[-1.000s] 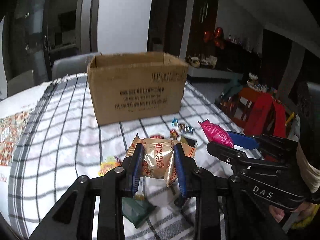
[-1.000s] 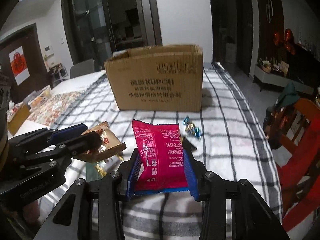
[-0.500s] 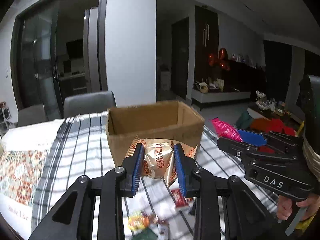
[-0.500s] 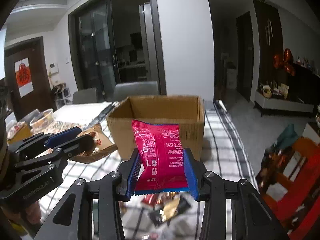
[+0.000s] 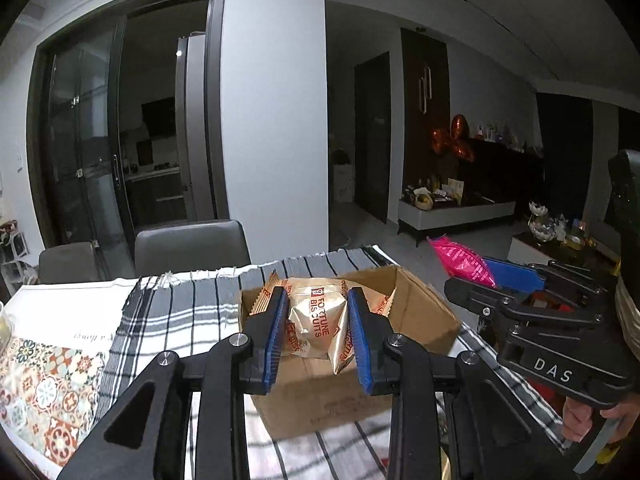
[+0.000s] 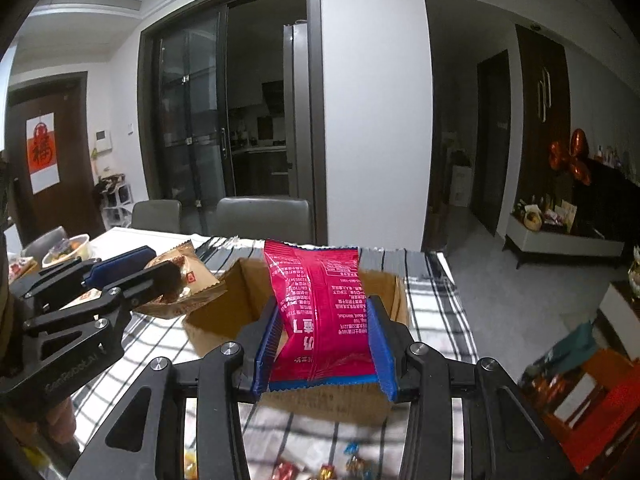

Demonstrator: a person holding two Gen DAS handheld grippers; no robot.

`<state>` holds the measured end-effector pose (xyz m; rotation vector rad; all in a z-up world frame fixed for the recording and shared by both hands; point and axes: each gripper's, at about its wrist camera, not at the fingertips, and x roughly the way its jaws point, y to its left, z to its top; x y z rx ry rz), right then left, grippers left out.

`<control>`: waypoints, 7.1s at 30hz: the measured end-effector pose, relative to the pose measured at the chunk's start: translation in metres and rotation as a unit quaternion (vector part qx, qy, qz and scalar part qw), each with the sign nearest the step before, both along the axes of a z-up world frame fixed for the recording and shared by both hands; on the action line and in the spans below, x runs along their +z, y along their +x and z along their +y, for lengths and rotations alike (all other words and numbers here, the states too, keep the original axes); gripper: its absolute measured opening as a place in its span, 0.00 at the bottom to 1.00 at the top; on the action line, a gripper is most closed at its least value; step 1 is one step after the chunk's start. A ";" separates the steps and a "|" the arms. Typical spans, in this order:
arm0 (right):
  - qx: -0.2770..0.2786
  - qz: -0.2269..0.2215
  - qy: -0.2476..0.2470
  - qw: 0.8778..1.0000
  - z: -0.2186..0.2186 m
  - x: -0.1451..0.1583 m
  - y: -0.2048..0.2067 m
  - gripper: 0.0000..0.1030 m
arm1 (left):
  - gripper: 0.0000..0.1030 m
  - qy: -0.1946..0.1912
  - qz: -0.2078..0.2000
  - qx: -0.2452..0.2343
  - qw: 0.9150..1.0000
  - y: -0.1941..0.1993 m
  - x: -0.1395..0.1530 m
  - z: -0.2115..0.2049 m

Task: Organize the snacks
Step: 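Carry both packets over the cardboard box and open both tools to drop them, then move both tools back over the remaining snacks, then grasp the small brown-white wafer with the left tool while the right tool grasps the white stick snack, then carry both snacks into the cardboard box and open both tools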

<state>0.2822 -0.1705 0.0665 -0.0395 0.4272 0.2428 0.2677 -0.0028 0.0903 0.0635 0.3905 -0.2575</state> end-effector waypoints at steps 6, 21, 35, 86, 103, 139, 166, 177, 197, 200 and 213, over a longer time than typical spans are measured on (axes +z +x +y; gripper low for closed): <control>-0.003 0.013 -0.004 1.000 0.002 -0.001 0.034 0.42 | 0.30 -0.011 0.018 -0.005 1.000 0.038 -0.002 0.002; -0.055 0.036 -0.005 0.998 -0.008 -0.013 0.055 0.77 | 0.58 -0.003 0.058 0.012 0.998 0.053 -0.014 0.004; -0.018 -0.001 -0.012 1.000 0.006 0.001 -0.037 0.77 | 0.61 -0.005 0.052 0.016 0.999 -0.040 -0.014 0.021; -0.067 0.249 0.113 0.960 0.005 -0.183 -0.154 0.49 | 0.35 0.119 0.139 -0.084 0.980 -0.144 -0.176 -0.021; -0.096 0.279 0.125 0.947 0.004 -0.198 -0.132 0.46 | 0.30 0.100 0.204 -0.077 0.971 -0.111 -0.204 -0.023; -0.041 0.189 0.076 0.978 0.007 -0.164 -0.158 0.17 | 0.19 0.034 0.181 -0.056 0.981 -0.135 -0.156 -0.015; -0.005 0.065 0.090 0.994 0.005 -0.090 -0.165 0.11 | 0.19 -0.004 0.089 -0.042 0.995 -0.138 -0.074 -0.010; -0.012 0.007 0.103 0.995 0.001 -0.059 -0.147 0.10 | 0.19 -0.014 0.051 -0.037 0.998 -0.119 -0.046 -0.009; -0.009 -0.046 0.122 0.991 -0.006 -0.007 -0.063 0.10 | 0.19 -0.011 0.004 -0.036 0.999 -0.032 -0.001 -0.015; -0.009 -0.040 0.120 0.992 -0.005 -0.005 -0.044 0.10 | 0.19 -0.015 0.004 -0.035 0.999 -0.012 0.004 -0.016; -0.020 -0.008 0.093 0.995 0.003 -0.012 0.028 0.10 | 0.19 -0.009 0.023 -0.034 0.999 0.050 -0.004 -0.020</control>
